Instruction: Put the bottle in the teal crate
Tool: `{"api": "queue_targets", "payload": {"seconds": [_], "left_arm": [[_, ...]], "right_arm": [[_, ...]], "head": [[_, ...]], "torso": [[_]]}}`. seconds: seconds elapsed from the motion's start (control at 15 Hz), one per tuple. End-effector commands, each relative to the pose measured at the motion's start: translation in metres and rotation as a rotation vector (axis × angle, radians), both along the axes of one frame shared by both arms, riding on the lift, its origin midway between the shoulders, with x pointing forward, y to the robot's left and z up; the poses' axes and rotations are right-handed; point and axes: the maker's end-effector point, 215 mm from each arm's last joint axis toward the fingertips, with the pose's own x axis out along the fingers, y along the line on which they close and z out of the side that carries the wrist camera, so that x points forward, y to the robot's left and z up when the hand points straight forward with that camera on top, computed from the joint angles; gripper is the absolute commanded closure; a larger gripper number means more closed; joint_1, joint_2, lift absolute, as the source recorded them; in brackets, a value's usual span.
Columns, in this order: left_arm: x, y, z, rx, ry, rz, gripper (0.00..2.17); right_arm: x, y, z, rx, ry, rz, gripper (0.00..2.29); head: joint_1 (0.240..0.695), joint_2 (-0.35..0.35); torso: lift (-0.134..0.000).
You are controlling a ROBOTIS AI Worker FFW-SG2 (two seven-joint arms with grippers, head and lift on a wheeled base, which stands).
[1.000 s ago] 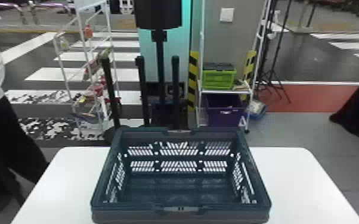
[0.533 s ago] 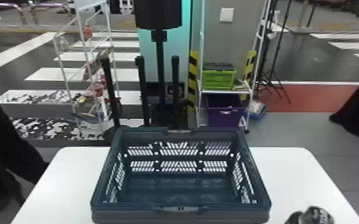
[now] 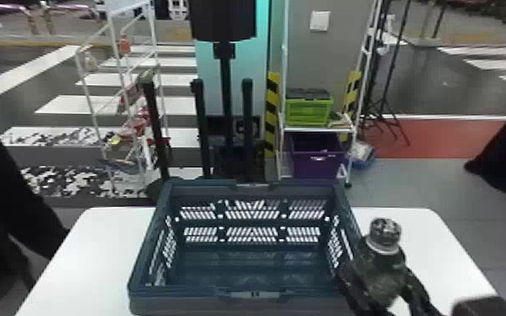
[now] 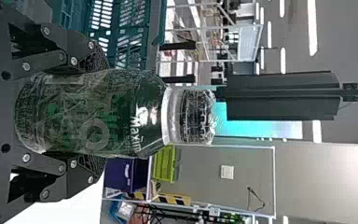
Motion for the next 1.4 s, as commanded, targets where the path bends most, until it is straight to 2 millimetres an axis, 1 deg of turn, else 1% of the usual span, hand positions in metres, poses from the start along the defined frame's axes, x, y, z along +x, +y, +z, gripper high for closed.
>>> {"api": "queue_targets", "payload": {"seconds": [0.0, 0.13, 0.2, 0.33, 0.47, 0.6, 0.67, 0.73, 0.93, 1.13, 1.33], "left_arm": [[0.0, 0.0, -0.001, -0.003, 0.002, 0.004, 0.12], [0.0, 0.001, -0.004, -0.003, 0.008, 0.009, 0.12], [0.0, 0.001, -0.004, -0.002, 0.006, 0.009, 0.12], [0.004, 0.003, -0.006, -0.003, 0.012, 0.013, 0.12], [0.007, 0.001, -0.007, -0.008, 0.016, 0.012, 0.12], [0.008, 0.001, -0.008, -0.009, 0.017, 0.012, 0.12], [0.009, 0.002, -0.008, -0.011, 0.016, 0.013, 0.12], [0.009, 0.002, -0.01, -0.012, 0.019, 0.015, 0.12], [0.007, 0.002, -0.012, -0.013, 0.025, 0.017, 0.12], [0.006, 0.003, -0.011, -0.012, 0.025, 0.016, 0.12], [0.005, 0.002, -0.009, -0.014, 0.022, 0.015, 0.12]], "right_arm": [[0.027, 0.011, -0.001, -0.035, 0.077, 0.02, 2.29], [0.044, 0.025, -0.016, -0.072, 0.171, 0.046, 2.29], [0.056, 0.032, -0.018, -0.087, 0.188, 0.057, 2.29], [0.075, 0.054, -0.022, -0.11, 0.222, 0.096, 2.29], [0.095, 0.071, -0.025, -0.105, 0.253, 0.133, 2.29], [0.11, 0.084, -0.043, -0.098, 0.328, 0.163, 2.29], [0.115, 0.092, -0.048, -0.102, 0.341, 0.181, 2.29], [0.124, 0.096, -0.054, -0.103, 0.357, 0.186, 2.29], [0.138, 0.112, -0.079, -0.052, 0.44, 0.223, 2.29], [0.15, 0.126, -0.091, -0.018, 0.487, 0.241, 2.29], [0.154, 0.135, -0.105, 0.008, 0.538, 0.261, 2.29]], "head": [[0.499, 0.0], [0.499, 0.0], [0.499, 0.0], [0.499, 0.0], [0.499, 0.0], [0.499, 0.0], [0.499, 0.0], [0.499, 0.0], [0.499, 0.0], [0.499, 0.0], [0.499, 0.0]], "torso": [[0.0], [0.0], [0.0], [0.0], [0.0], [0.0], [0.0], [0.0], [0.0], [0.0], [0.0]]}}
